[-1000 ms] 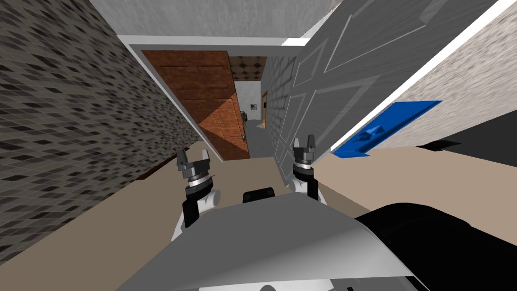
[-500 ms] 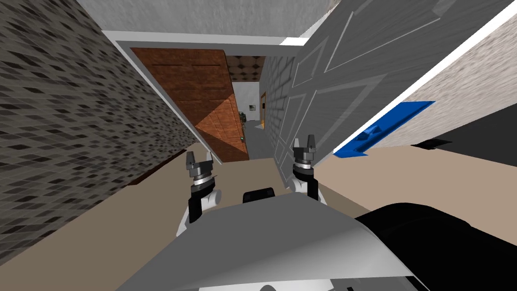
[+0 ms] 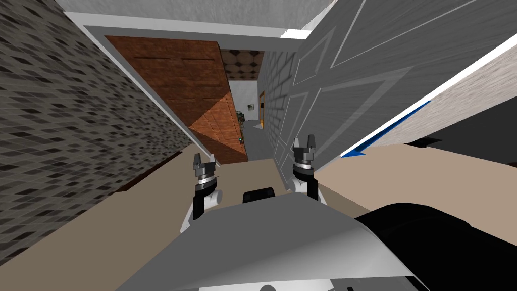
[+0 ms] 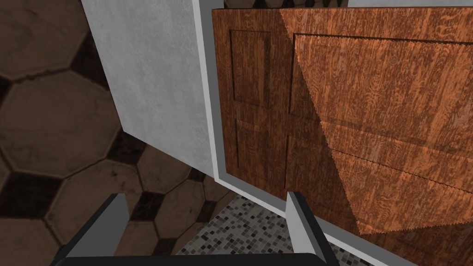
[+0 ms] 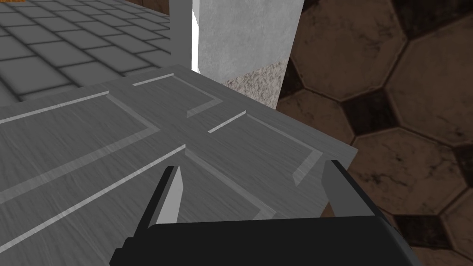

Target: Pull the door open

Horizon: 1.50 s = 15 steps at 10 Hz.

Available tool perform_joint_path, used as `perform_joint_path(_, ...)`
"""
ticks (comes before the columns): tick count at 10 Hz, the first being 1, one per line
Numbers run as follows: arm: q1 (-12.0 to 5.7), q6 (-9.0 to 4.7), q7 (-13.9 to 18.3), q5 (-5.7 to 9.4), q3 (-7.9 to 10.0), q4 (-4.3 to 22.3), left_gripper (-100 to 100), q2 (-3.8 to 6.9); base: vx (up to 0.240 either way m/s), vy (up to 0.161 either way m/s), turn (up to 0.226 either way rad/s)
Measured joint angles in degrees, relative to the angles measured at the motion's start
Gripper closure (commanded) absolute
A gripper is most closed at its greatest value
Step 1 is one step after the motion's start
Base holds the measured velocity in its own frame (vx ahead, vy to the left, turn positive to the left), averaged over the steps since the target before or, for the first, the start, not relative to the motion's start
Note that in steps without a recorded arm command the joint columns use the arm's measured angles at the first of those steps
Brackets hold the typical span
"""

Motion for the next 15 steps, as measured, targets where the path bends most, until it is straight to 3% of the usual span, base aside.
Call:
perform_joint_path(7, -2.33, -0.67, 0.58, -0.23, 0.72, 8.26, -100, 1.41, 0.093, -0.003, -0.045)
perform_joint_path(15, -4.49, -2.38, 1.22, -0.69, 1.22, 18.61, -100, 2.61, 0.096, 0.008, -0.049)
